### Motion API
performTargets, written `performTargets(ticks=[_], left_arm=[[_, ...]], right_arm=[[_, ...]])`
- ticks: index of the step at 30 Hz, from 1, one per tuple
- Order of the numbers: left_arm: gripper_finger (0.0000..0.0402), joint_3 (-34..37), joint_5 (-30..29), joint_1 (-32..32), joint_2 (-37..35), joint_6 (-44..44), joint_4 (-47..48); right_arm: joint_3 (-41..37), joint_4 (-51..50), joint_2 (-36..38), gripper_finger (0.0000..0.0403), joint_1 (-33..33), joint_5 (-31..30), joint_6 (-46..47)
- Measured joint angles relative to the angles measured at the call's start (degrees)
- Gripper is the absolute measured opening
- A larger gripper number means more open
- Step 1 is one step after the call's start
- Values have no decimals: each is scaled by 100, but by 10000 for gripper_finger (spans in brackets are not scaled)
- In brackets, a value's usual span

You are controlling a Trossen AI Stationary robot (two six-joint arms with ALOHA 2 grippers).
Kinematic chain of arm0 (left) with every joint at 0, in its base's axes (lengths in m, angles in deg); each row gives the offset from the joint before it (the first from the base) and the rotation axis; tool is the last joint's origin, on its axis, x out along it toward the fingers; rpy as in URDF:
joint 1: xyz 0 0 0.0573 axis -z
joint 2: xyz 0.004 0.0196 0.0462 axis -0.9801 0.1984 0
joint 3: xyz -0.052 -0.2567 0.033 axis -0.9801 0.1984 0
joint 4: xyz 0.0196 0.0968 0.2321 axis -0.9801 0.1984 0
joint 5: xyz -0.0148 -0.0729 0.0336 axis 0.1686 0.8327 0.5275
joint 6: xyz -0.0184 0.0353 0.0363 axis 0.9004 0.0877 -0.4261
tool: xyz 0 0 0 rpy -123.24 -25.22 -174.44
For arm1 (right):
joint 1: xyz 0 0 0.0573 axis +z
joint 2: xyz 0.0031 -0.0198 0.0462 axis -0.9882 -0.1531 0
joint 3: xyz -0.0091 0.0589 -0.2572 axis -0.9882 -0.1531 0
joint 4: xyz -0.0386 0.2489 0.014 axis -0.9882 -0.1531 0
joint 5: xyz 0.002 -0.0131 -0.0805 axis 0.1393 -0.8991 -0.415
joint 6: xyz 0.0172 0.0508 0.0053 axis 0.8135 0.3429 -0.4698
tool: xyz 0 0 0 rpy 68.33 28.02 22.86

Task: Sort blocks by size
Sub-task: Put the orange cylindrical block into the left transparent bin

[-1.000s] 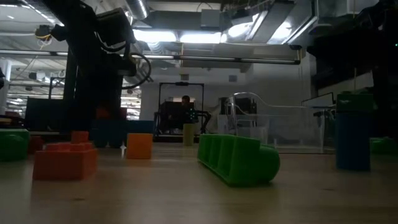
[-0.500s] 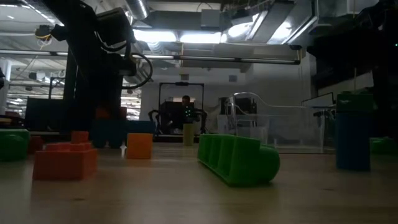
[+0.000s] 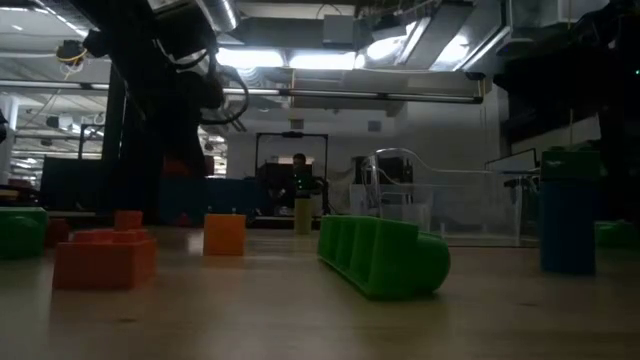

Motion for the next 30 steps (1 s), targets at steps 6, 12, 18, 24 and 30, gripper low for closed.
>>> performTargets(ticks=[6, 12, 18, 24, 30], left_arm=[[131, 2, 0, 0, 26, -208, 33], [127, 2, 0, 0, 26, -129, -11], [127, 2, 0, 0, 26, 196, -766], [128, 2, 0, 0, 87, 291, -2614], [128, 2, 0, -19, 693, 19, -4947]], right_arm=[[0, -7, 0, 177, 0, 0, 0], [0, -8, 1, 177, 0, 0, 0], [0, -7, 1, 177, 0, 0, 0], [0, 0, 0, 177, 0, 0, 0], [2, 26, 1, 177, -2, 0, -1]])
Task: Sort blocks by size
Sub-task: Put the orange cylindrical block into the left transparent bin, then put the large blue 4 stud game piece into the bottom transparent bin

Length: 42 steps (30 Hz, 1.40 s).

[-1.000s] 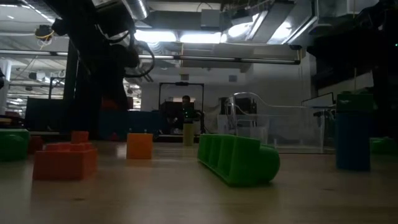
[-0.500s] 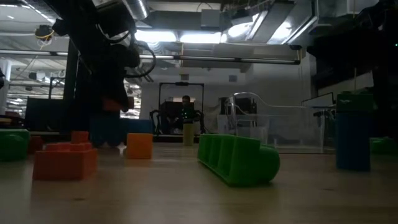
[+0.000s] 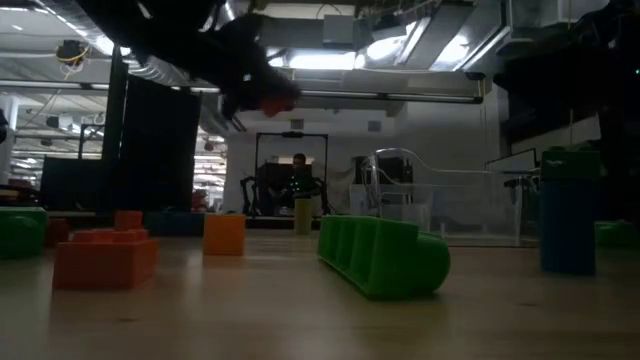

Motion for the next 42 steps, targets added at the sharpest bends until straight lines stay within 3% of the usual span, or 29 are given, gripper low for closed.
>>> performTargets(ticks=[4, 8, 14, 21, 26, 29, 35, 42], left_arm=[[128, -34, -2, -155, 802, -159, -1649], [128, -454, -4, -377, 1708, -154, -2444], [129, -1470, -2, -593, 2982, -149, -2523], [129, -2276, -2, -694, 3923, -113, -2505], [129, -2571, -2, -694, 4258, 94, -2472], [134, -2707, -2, -695, 4279, 152, -1968], [181, -3009, -22, -694, 4278, 158, -967], [209, -3204, 48, -694, 3654, -390, -170]], right_arm=[[1, 11, -1, 177, 0, 0, -2], [-1, 13, 1, 177, 0, 0, -2], [-2, 17, 1, 177, 0, 0, -2], [0, 17, -1, 177, 0, -1, -2], [-2, 20, 0, 177, 0, 0, -2], [0, 19, 0, 177, 0, -2, -2], [-2, 17, -2, 177, 0, 0, -2], [-1, 15, 0, 177, 1, 0, -2]])
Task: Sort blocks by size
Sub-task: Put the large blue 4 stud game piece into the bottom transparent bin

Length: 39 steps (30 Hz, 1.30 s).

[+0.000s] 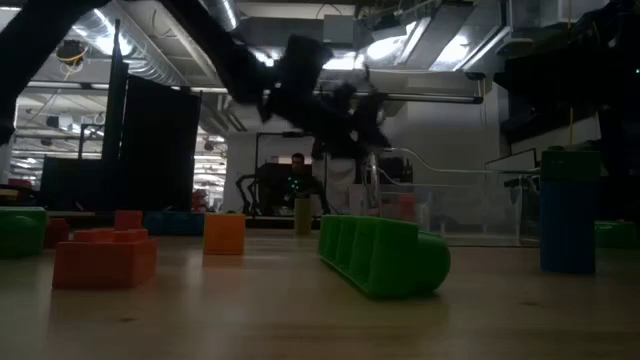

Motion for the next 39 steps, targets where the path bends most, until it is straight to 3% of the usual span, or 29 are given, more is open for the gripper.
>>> performTargets(ticks=[6, 10, 18, 24, 32, 39], left_arm=[[206, 0, 77, 11, -1414, -699, 2864], [205, 0, 81, 13, -2295, -700, 4948], [205, 57, 81, -177, -3002, -197, 8124], [204, 530, 690, -639, -2953, -257, 8626], [204, 1147, 1140, -1384, -2948, -639, 8254], [204, 1708, 1337, -1759, -2944, -1048, 7342]], right_arm=[[2, -4, -1, 177, -1, -2, 0], [0, -4, -1, 177, -1, -1, 0], [2, -4, 1, 177, -1, -1, 0], [2, -4, -1, 177, -1, -1, 0], [1, -4, -1, 177, -1, 0, 0], [2, -4, -1, 177, -1, 0, 0]])
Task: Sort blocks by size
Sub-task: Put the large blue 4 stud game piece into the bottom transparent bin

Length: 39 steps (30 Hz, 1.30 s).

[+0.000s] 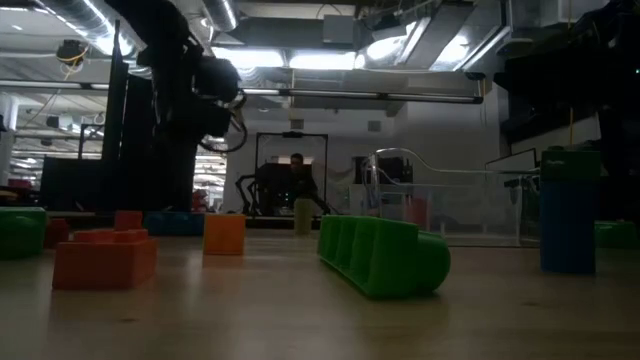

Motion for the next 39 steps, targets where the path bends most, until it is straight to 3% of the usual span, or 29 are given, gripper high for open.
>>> performTargets(ticks=[18, 29, 39], left_arm=[[205, 992, 342, -40, 0, -251, -1361], [202, 1190, 710, -33, 0, -225, -1426], [135, 1190, 942, 151, 0, -226, -1441]], right_arm=[[0, 0, 0, 177, 0, 1, 0], [0, 0, 2, 177, 0, -1, 0], [-2, -2, 0, 177, 0, 0, 1]])
